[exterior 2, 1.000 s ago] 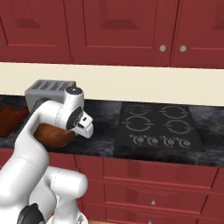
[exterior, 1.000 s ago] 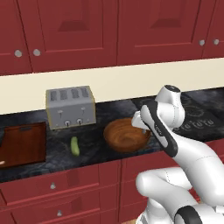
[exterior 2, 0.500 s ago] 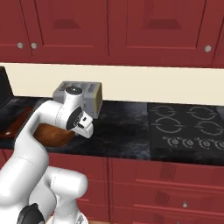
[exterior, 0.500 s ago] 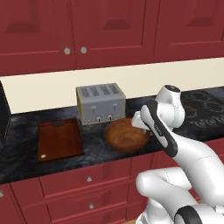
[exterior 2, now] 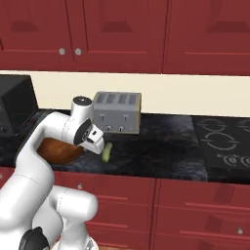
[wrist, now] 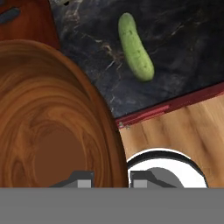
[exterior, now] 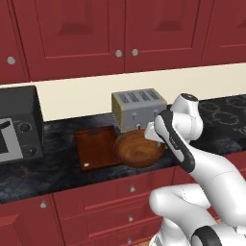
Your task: Place the two vegetables and bowl onto the tray for setting up a vegetable dip station.
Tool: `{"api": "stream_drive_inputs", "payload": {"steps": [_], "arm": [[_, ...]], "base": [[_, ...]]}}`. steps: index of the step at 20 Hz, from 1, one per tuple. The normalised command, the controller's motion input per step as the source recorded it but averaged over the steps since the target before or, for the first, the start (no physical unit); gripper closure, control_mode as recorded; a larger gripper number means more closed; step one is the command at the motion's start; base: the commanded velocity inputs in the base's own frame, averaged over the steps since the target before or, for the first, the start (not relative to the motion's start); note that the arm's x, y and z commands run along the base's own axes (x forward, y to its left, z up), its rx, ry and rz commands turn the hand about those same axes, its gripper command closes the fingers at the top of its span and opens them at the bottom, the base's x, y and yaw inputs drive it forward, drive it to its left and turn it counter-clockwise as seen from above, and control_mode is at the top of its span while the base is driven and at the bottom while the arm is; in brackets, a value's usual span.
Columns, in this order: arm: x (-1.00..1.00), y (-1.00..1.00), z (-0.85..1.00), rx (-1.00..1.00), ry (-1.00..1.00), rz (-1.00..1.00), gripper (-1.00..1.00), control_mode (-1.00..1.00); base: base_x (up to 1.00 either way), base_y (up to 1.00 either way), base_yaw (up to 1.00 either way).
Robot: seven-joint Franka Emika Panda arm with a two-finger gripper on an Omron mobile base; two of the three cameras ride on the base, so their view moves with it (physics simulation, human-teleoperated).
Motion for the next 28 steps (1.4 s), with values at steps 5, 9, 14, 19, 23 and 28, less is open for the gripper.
{"api": "stream_drive_inputs", "payload": {"steps": [5,9,14,19,23,28], "arm": [[0.00,0.00,0.00,0.00,0.00,0.00,1.00,1.00],[0.00,0.00,0.00,0.00,0.00,0.00,1.00,1.00],[0.00,0.00,0.00,0.00,0.00,0.00,1.00,1.00],[0.00,0.00,0.00,0.00,0.00,0.00,1.00,1.00],[0.00,0.00,0.00,0.00,0.00,0.00,1.00,1.00],[0.00,0.00,0.00,0.00,0.00,0.00,1.00,1.00]], "base": [[0.17,0.62,-0.01],[0.29,0.41,-0.01],[0.34,0.14,0.00],[0.24,0.05,0.00],[0.05,0.06,0.00],[0.01,0.01,0.00]]}}
